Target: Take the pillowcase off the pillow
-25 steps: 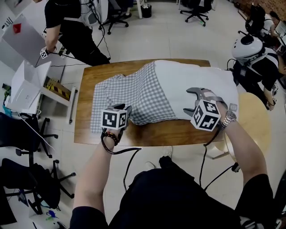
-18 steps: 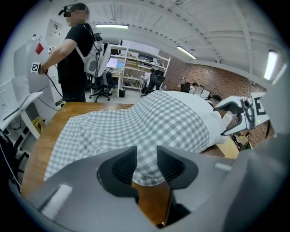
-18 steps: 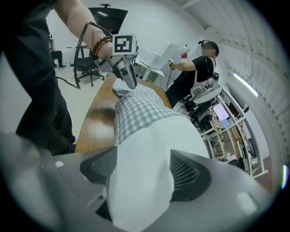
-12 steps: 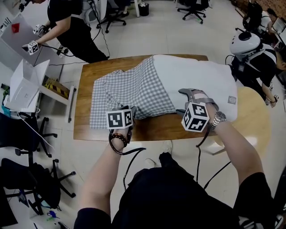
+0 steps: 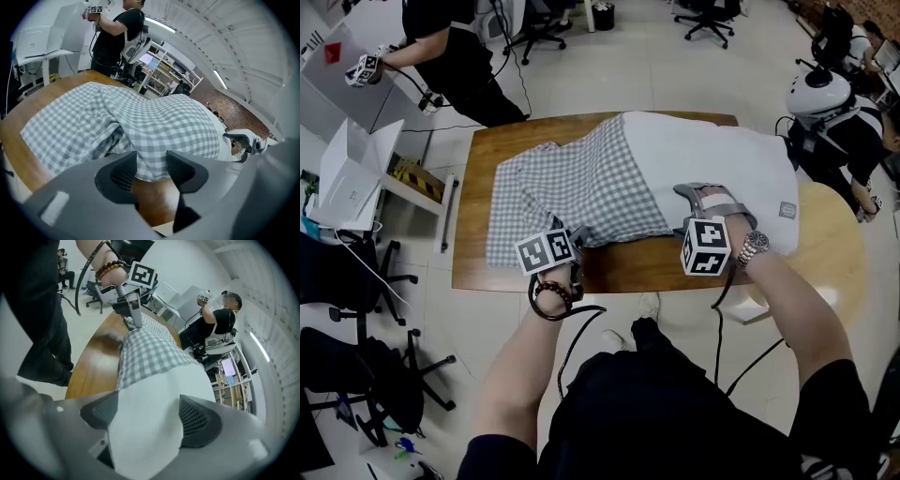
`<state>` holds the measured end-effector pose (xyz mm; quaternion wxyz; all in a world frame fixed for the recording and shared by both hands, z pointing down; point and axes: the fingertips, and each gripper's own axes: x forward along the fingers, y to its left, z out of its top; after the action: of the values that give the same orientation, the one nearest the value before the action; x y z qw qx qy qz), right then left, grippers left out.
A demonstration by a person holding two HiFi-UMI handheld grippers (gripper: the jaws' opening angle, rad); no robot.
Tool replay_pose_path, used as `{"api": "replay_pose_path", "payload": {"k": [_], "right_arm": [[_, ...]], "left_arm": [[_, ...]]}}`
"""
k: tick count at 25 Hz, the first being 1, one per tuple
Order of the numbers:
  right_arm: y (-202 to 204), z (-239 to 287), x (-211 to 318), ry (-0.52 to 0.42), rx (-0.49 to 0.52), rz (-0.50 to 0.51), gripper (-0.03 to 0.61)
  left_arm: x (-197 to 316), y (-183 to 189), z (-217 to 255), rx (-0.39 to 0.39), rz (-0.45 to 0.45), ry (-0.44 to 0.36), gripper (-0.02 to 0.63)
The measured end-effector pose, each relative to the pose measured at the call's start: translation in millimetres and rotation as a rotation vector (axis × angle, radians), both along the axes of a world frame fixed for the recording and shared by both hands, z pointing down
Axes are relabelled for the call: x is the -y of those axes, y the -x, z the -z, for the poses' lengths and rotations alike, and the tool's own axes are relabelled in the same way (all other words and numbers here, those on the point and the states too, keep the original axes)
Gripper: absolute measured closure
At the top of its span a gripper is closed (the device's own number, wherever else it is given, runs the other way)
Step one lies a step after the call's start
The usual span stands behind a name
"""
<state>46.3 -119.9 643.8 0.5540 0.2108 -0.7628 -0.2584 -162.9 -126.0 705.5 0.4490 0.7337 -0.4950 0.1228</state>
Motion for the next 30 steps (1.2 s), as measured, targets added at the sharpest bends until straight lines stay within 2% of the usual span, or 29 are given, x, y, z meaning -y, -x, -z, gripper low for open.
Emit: {"api": "replay_pose_path", "payload": {"k": [4,11,15,17,18,20,21,22,25,30], "right_arm": [[-7,-15,10,-0.009,-0.039,-0.001,0.172],[-11,-30,21,-0.012,-0.045,-0.011,0.181],[-14,-34,26,-0.02,-0.042,-0.008,0.203],[-16,-35,31,-0.028,-0.045,-0.005,0.243],[-16,-35,33,-0.029,-0.047,-0.002,0.266],[-14,-31,39,-0.028,-0.052,0.005,0.302],[-14,-30,41,-0.028,-0.052,0.008,0.321],[-14,-28,42,-0.029,-0.05,0.01,0.344],[-20,-26,40,-0.04,-0.035,0.013,0.405],[-23,-18,37,-0.063,-0.026,0.006,0.484]], "left_arm": [[6,-2,-10,-0.105,0.062,0.022,0.385],[22,-6,-29,-0.389,0.228,0.033,0.353],[27,-4,-37,-0.46,0.294,0.047,0.353],[31,-5,-39,-0.464,0.303,0.052,0.361],[34,-4,-37,-0.458,0.3,0.052,0.389],[39,-2,-31,-0.417,0.274,0.046,0.482],[40,-1,-27,-0.381,0.254,0.041,0.563],[41,1,-24,-0.347,0.235,0.036,0.604],[40,3,-18,-0.281,0.203,0.019,0.606],[40,24,-7,-0.171,0.204,-0.006,0.609]]}}
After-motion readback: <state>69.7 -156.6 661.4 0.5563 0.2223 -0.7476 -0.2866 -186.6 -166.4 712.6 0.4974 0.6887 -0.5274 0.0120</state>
